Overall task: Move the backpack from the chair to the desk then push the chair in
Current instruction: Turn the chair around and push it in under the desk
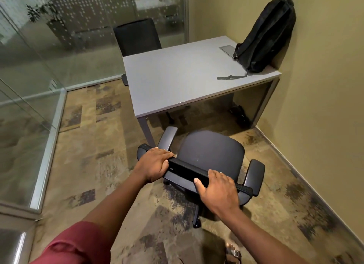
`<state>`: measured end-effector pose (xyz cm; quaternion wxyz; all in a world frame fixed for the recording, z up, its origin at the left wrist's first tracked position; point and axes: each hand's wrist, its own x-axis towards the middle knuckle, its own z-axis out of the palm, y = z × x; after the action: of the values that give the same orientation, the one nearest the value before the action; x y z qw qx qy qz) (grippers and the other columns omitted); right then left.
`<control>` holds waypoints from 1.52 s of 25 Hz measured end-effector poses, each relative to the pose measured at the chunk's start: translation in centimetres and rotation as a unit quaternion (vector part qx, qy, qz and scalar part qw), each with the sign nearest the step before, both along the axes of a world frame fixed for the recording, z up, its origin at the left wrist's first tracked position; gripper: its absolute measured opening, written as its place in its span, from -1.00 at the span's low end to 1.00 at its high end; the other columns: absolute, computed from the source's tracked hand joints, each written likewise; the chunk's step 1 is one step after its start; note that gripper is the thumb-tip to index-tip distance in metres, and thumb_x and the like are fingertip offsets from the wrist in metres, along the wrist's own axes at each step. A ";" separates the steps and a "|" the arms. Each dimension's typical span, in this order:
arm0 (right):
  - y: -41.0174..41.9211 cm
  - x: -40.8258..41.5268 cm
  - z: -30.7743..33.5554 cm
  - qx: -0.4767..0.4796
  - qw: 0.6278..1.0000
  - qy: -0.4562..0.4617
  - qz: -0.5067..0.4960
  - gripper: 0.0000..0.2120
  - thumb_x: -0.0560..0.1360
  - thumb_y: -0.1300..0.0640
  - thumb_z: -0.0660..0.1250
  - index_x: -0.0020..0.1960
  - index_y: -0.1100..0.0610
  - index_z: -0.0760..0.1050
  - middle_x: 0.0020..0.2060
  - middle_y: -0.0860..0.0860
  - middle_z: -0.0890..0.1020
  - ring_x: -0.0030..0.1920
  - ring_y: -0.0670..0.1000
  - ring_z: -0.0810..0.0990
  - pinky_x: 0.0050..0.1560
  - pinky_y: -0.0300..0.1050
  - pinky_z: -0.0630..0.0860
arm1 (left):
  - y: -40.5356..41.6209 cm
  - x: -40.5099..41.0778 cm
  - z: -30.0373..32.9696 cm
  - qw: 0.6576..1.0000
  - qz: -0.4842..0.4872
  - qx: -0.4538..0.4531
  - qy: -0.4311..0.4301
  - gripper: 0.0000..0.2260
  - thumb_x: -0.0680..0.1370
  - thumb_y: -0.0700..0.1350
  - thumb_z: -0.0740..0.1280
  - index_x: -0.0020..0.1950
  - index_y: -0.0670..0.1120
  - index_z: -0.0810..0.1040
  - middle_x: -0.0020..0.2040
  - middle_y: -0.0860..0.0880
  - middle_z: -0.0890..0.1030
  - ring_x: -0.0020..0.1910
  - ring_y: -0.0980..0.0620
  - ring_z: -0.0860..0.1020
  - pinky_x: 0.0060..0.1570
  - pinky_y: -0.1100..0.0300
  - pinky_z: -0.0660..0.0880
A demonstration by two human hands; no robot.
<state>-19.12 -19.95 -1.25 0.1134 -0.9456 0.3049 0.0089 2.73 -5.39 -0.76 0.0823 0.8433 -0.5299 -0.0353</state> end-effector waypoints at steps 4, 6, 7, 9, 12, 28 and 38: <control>-3.1 0.5 -0.3 -0.003 1.000 -0.011 0.012 -0.29 0.51 -0.37 -0.12 0.23 0.14 0.49 0.13 0.06 0.63 0.18 0.11 0.55 0.22 0.07 0.43 | -2.3 -0.2 -0.2 1.000 0.021 -0.010 -0.012 -0.51 0.53 0.00 0.04 0.30 -0.06 0.61 0.25 -0.03 0.66 0.18 -0.04 0.58 0.27 0.03 0.40; -5.3 0.7 -0.4 -0.008 1.000 -0.010 0.022 -0.28 0.51 -0.37 -0.11 0.24 0.14 0.49 0.12 0.07 0.64 0.18 0.12 0.56 0.21 0.07 0.44 | -3.9 -0.4 -0.4 0.999 0.037 -0.012 -0.013 -0.53 0.54 -0.02 0.05 0.31 -0.06 0.61 0.25 -0.03 0.66 0.18 -0.03 0.58 0.27 0.03 0.39; -6.5 0.9 -0.4 -0.010 1.000 -0.010 0.028 -0.28 0.51 -0.37 -0.11 0.25 0.15 0.49 0.13 0.07 0.64 0.18 0.12 0.56 0.21 0.07 0.43 | -4.7 -0.5 -0.5 0.999 0.045 -0.012 -0.012 -0.54 0.55 -0.02 0.06 0.31 -0.07 0.60 0.25 -0.03 0.66 0.19 -0.03 0.57 0.28 0.03 0.38; -8.9 1.2 -0.4 -0.016 0.999 -0.009 0.041 -0.27 0.51 -0.37 -0.11 0.27 0.15 0.49 0.14 0.07 0.64 0.19 0.11 0.56 0.21 0.08 0.43 | -6.4 -0.6 -0.5 0.998 0.059 -0.012 -0.009 -0.55 0.56 -0.04 0.08 0.33 -0.09 0.60 0.25 -0.05 0.66 0.20 -0.05 0.57 0.30 0.02 0.38; -12.6 1.7 -0.5 -0.025 0.998 -0.011 0.064 -0.30 0.52 -0.37 -0.09 0.25 0.13 0.50 0.12 0.07 0.64 0.18 0.11 0.57 0.19 0.07 0.43 | -9.2 -1.0 -0.4 0.997 0.077 -0.013 -0.012 -0.56 0.56 -0.04 0.08 0.33 -0.09 0.59 0.22 -0.07 0.66 0.16 -0.06 0.57 0.29 0.02 0.38; -30.6 7.3 0.3 -0.059 0.981 0.002 0.187 -0.34 0.52 -0.36 -0.10 0.15 0.08 0.52 0.00 0.07 0.66 0.04 0.14 0.61 0.02 0.06 0.46 | -23.3 -0.6 0.3 0.980 0.189 -0.061 -0.016 -0.58 0.53 -0.07 0.14 0.26 -0.12 0.66 0.17 -0.09 0.71 0.13 -0.07 0.64 0.24 0.06 0.45; -41.2 15.9 0.3 -0.080 0.966 -0.013 0.246 -0.29 0.51 -0.36 -0.13 0.31 0.06 0.50 0.14 0.03 0.67 0.14 0.08 0.62 0.09 0.05 0.51 | -32.0 4.7 0.7 0.965 0.255 -0.062 0.023 -0.62 0.51 -0.08 0.16 0.18 -0.08 0.70 0.00 -0.06 0.74 -0.03 -0.07 0.65 0.13 0.02 0.54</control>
<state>-3.26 -61.19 -0.98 0.0359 -0.9975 0.0615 0.0003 7.47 -37.37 -0.08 0.1530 0.9427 -0.2965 0.0004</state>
